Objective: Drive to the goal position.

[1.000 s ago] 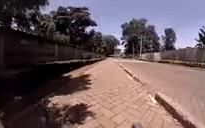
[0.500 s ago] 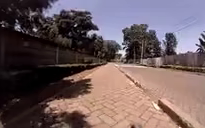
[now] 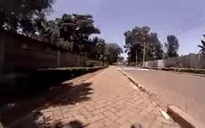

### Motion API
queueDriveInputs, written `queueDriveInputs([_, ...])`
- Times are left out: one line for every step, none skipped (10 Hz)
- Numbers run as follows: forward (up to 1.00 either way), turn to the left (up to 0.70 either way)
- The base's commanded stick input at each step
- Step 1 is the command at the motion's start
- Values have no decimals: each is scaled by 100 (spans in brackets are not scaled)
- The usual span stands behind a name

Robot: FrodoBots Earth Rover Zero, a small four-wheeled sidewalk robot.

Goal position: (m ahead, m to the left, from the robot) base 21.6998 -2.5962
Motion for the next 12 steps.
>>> queueDriveInputs([70,0])
queueDriveInputs([70,0])
queueDriveInputs([70,0])
queueDriveInputs([70,0])
queueDriveInputs([70,0])
queueDriveInputs([70,0])
queueDriveInputs([70,0])
queueDriveInputs([70,0])
queueDriveInputs([70,0])
queueDriveInputs([70,0])
queueDriveInputs([70,0])
queueDriveInputs([70,0])
